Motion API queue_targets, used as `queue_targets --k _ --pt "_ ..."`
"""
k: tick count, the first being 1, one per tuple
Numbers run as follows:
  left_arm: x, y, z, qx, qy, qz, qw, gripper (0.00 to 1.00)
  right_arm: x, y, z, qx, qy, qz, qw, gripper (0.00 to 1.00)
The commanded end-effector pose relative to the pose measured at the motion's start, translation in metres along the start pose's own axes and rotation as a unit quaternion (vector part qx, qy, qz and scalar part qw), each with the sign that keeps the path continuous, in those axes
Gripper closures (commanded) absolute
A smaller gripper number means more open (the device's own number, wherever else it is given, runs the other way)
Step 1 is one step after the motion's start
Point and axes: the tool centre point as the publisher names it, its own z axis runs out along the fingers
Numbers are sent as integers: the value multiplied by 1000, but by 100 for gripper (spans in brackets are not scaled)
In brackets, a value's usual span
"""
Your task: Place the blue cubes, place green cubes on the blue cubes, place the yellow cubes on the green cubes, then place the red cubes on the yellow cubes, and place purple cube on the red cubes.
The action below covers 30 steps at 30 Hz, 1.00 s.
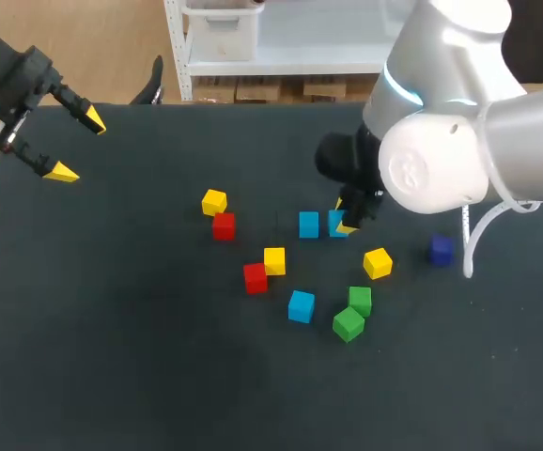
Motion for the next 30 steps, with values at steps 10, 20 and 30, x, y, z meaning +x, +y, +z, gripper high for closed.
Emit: queue_targets --k 10,20,30 --pt "0 0 0 -1 1 1 1000 0 1 -2 4 3 -6 2 1000 96" --pt "0 0 0 -1 1 1 1000 0 0 -2 5 2 -7 2 1000 84" --pt "0 0 0 -1 1 1 1000 0 0 -3 7 2 -5 3 1000 77"
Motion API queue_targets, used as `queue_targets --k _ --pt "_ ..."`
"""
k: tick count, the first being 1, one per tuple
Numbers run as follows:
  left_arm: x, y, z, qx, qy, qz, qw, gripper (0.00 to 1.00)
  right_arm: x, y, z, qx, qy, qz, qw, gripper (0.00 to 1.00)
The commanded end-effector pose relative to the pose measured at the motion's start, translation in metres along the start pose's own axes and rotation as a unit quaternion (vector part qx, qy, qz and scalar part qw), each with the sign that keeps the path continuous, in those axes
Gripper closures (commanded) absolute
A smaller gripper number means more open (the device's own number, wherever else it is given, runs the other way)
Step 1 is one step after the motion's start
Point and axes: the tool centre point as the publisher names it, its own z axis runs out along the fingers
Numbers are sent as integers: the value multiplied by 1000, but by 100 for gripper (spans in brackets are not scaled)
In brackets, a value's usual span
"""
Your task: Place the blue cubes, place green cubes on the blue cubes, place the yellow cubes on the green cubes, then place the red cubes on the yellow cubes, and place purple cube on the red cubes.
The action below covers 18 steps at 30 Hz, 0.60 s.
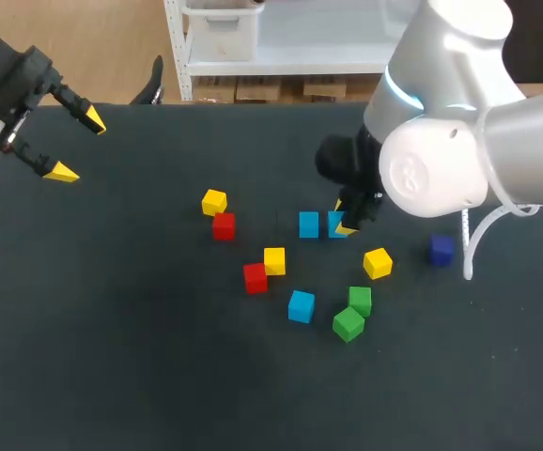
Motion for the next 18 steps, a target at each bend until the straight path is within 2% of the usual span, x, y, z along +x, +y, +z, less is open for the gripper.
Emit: queue_targets --k 1,18 --pt "0 0 0 -1 1 1 1000 0 0 -1 1 1 1 0 1000 76" --pt "0 0 0 -1 1 1 1000 0 -1 -3 3 0 2 0 1000 58"
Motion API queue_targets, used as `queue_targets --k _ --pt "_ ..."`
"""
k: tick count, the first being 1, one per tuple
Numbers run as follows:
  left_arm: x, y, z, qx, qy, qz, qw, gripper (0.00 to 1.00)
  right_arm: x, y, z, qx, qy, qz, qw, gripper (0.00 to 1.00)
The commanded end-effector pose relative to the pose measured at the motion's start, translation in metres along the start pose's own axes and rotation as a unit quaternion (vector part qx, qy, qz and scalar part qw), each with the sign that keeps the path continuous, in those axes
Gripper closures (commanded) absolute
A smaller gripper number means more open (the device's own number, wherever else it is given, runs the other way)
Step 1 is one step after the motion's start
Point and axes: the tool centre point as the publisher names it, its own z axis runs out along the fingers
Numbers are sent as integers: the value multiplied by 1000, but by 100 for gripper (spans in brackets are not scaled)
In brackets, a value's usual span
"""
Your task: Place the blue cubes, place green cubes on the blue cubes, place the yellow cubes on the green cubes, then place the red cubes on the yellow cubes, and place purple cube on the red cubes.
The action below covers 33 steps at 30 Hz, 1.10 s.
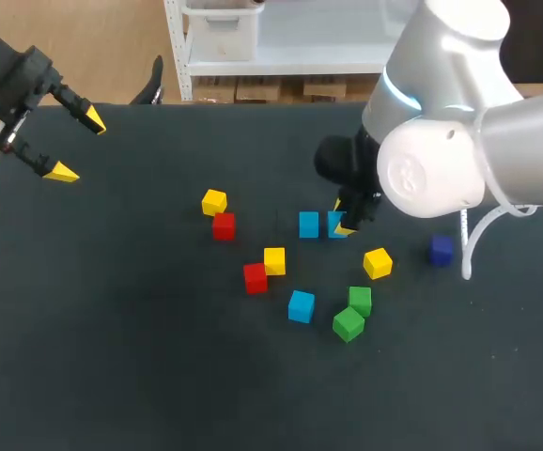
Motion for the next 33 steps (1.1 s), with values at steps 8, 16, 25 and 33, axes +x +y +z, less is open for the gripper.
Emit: queue_targets --k 8,16,25,33 --pt "0 0 0 -1 1 1 1000 0 0 -1 1 -3 1 1 1000 51" --pt "0 0 0 -1 1 1 1000 0 5 0 -21 -17 -15 19 1000 0" --pt "0 0 0 -1 1 1 1000 0 40 1 -75 -20 -98 75 992 0" --pt "0 0 0 -1 1 1 1000 0 83 9 -107 -20 -183 107 977 0"
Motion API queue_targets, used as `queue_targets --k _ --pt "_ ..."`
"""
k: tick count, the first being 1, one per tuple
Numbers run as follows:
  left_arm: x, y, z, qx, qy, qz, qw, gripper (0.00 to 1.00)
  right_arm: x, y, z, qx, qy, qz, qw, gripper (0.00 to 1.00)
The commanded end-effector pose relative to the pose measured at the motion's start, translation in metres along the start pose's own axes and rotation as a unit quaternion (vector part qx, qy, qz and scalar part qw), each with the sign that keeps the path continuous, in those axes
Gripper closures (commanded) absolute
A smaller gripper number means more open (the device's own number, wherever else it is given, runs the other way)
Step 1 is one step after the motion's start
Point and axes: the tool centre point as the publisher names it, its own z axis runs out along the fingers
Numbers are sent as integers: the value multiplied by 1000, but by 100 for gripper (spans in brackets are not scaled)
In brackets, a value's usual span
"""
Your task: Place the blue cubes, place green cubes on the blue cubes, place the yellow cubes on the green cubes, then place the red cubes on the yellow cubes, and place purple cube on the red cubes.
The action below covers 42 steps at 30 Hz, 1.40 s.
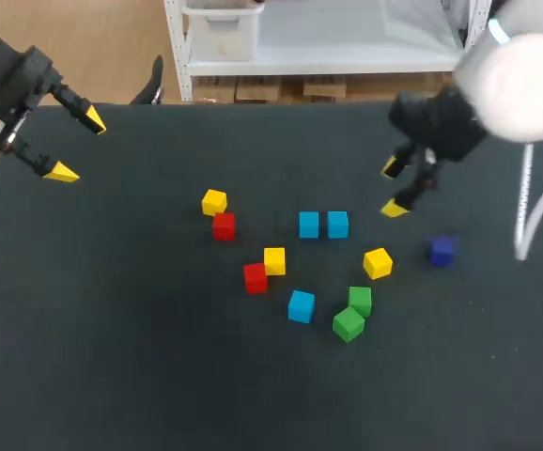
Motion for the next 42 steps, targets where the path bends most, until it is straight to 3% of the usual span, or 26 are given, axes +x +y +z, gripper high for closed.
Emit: queue_targets --k 1,11,20,36,42 --pt "0 0 0 -1 1 1 1000 0 31 9 -33 3 -86 19 996 0" --pt "0 0 0 -1 1 1 1000 0 69 9 -60 6 -162 23 987 0" --pt "0 0 0 -1 1 1 1000 0 91 5 -66 2 -160 8 987 0" --pt "0 0 0 -1 1 1 1000 0 96 7 -70 -4 -154 -4 988 0" --pt "-25 -14 3 5 18 35 999 0 96 7 -70 -4 -154 -4 988 0"
